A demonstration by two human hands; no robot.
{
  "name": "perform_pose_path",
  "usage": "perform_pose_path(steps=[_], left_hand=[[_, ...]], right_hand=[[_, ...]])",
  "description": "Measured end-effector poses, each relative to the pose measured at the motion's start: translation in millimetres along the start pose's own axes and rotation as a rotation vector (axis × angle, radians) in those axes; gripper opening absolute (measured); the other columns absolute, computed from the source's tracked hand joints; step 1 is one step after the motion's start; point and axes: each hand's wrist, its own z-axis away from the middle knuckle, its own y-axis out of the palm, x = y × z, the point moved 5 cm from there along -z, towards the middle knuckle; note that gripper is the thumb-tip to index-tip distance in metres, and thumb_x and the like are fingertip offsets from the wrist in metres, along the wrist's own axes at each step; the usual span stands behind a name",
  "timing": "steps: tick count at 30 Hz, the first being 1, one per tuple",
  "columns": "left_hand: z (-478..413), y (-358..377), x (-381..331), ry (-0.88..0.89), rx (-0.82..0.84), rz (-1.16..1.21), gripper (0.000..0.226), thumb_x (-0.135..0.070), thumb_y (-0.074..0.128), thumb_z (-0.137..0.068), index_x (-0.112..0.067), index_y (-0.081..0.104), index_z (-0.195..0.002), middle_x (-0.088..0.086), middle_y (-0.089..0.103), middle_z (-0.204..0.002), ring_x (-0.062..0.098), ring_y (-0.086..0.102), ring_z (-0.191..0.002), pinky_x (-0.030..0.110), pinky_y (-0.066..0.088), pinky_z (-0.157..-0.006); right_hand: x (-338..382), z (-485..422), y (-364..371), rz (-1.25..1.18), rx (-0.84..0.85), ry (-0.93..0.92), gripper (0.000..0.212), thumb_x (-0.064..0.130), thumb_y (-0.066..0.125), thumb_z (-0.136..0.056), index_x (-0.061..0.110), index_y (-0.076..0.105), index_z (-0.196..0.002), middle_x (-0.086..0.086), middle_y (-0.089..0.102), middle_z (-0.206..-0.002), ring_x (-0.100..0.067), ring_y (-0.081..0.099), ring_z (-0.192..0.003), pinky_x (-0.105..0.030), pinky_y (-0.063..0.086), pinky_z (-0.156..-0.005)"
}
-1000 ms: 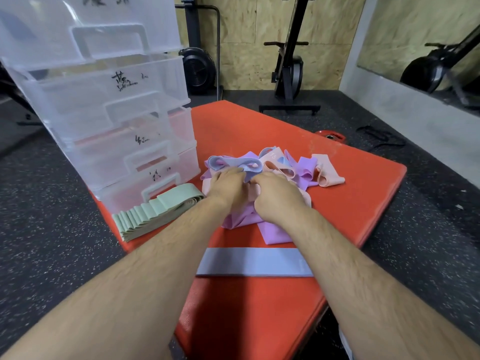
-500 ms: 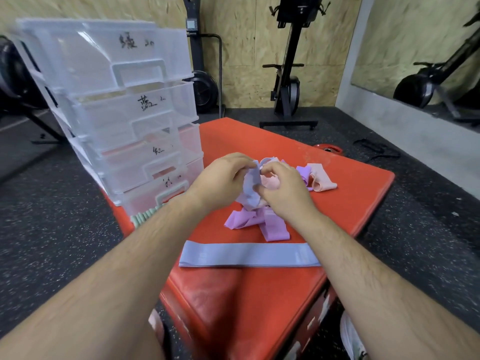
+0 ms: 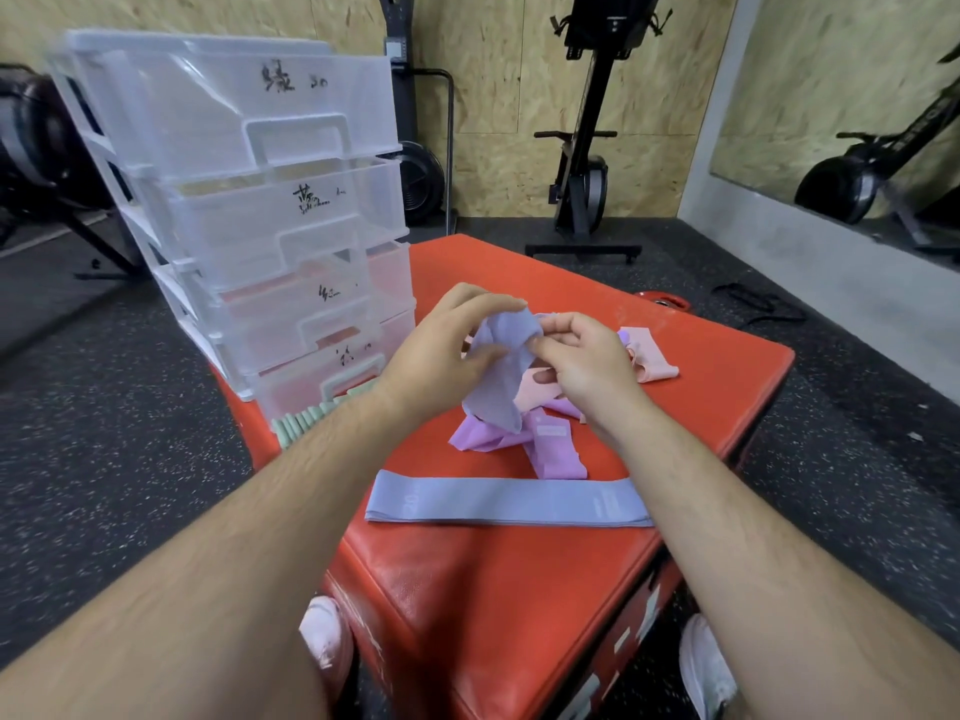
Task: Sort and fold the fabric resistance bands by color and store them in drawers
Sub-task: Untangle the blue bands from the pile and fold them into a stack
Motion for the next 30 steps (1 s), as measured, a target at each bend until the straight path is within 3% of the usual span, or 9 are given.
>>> perform_pose_path(steps=[4, 8, 11, 15, 19, 22, 25, 28, 30], left_hand=[[-0.1, -7.4, -2.4, -0.093, -0.05, 0.082, 0.043, -0.014, 0.074, -0.085, -0.025, 0.061, -0.125, -0.002, 0.061, -0.096, 0.01, 0.054, -0.081, 0.017, 0.044, -0.076], [1.2, -7.8, -0.1, -0.163, -0.084, 0.073, 0.035, -0.021, 0.077, -0.084, -0.02, 0.063, -0.116, -0.001, 0.061, -0.09, 0.012, 0.054, -0.081, 0.019, 0.042, -0.072], [1.4, -4.9, 0.0, -0.175, -0.081, 0.065, 0.036, -0.024, 0.079, -0.082, -0.018, 0.062, -0.112, 0.001, 0.058, -0.083, 0.01, 0.049, -0.074, 0.019, 0.039, -0.065], [2.7, -2.3, -2.1, -0.225, -0.075, 0.138, 0.033, -0.025, 0.079, -0.082, -0.018, 0.06, -0.107, -0.006, 0.043, -0.069, 0.005, 0.038, -0.061, 0.018, 0.033, -0.055], [5.3, -4.0, -1.6, -0.285, -0.059, 0.265, 0.021, -0.029, 0.075, -0.086, -0.018, 0.065, -0.1, 0.0, 0.052, -0.072, 0.008, 0.044, -0.063, 0.025, 0.039, -0.059], [6.2, -11.0, -0.8, -0.357, -0.112, 0.317, 0.028, -0.04, 0.059, -0.097, -0.015, 0.069, -0.095, 0.001, 0.06, -0.075, 0.009, 0.049, -0.061, 0.032, 0.044, -0.063], [9.8, -14.8, 3.2, -0.395, -0.104, 0.355, 0.045, -0.05, 0.054, -0.097, -0.008, 0.069, -0.091, 0.0, 0.059, -0.074, 0.012, 0.053, -0.068, 0.036, 0.047, -0.067], [12.1, -14.9, 5.9, -0.321, -0.083, 0.318, 0.019, -0.038, 0.069, -0.091, -0.019, 0.071, -0.089, -0.001, 0.067, -0.083, 0.01, 0.056, -0.075, 0.034, 0.049, -0.072], [11.4, -16.6, 9.0, -0.292, -0.122, 0.232, 0.008, -0.029, 0.073, -0.088, -0.022, 0.07, -0.087, 0.001, 0.06, -0.082, 0.009, 0.051, -0.071, 0.029, 0.044, -0.069]], right_hand=[[-0.6, -3.1, -3.3, 0.081, -0.02, -0.007, 0.015, 0.005, 0.062, -0.091, 0.016, 0.065, -0.101, 0.001, 0.068, -0.089, -0.013, 0.062, -0.076, -0.023, 0.051, -0.067], [5.9, 3.0, 4.3, 0.239, 0.014, -0.158, 0.046, 0.014, 0.057, -0.077, 0.037, 0.055, -0.117, 0.01, 0.061, -0.122, -0.006, 0.057, -0.114, -0.028, 0.048, -0.098], [6.6, 10.0, 13.6, 0.233, 0.132, -0.206, 0.059, 0.02, 0.058, -0.072, 0.04, 0.05, -0.127, 0.016, 0.055, -0.13, 0.0, 0.047, -0.127, -0.017, 0.039, -0.096], [2.8, 13.0, 23.0, 0.252, 0.223, -0.245, 0.052, 0.006, 0.067, -0.085, 0.03, 0.051, -0.128, 0.019, 0.06, -0.117, 0.014, 0.052, -0.113, -0.003, 0.038, -0.085], [-3.2, 8.7, 22.1, 0.242, 0.163, -0.23, 0.017, 0.011, 0.063, -0.086, 0.023, 0.065, -0.098, 0.0, 0.073, -0.097, -0.018, 0.068, -0.099, -0.034, 0.054, -0.09], [0.3, 7.7, 18.3, 0.249, 0.153, -0.213, 0.016, 0.01, 0.064, -0.094, 0.024, 0.064, -0.086, 0.014, 0.066, -0.077, -0.006, 0.061, -0.075, -0.027, 0.051, -0.078], [3.0, 7.2, 14.6, 0.226, 0.123, -0.195, 0.012, 0.013, 0.061, -0.097, 0.023, 0.067, -0.092, 0.013, 0.065, -0.082, -0.004, 0.058, -0.079, -0.027, 0.049, -0.082], [4.0, 8.0, 13.6, 0.223, 0.119, -0.202, 0.009, 0.016, 0.061, -0.097, 0.02, 0.069, -0.095, 0.013, 0.066, -0.082, -0.004, 0.059, -0.08, -0.026, 0.049, -0.08], [6.4, 10.7, 13.5, 0.217, 0.114, -0.233, 0.008, 0.016, 0.062, -0.095, 0.021, 0.069, -0.094, 0.013, 0.067, -0.082, -0.004, 0.06, -0.077, -0.024, 0.047, -0.076]])
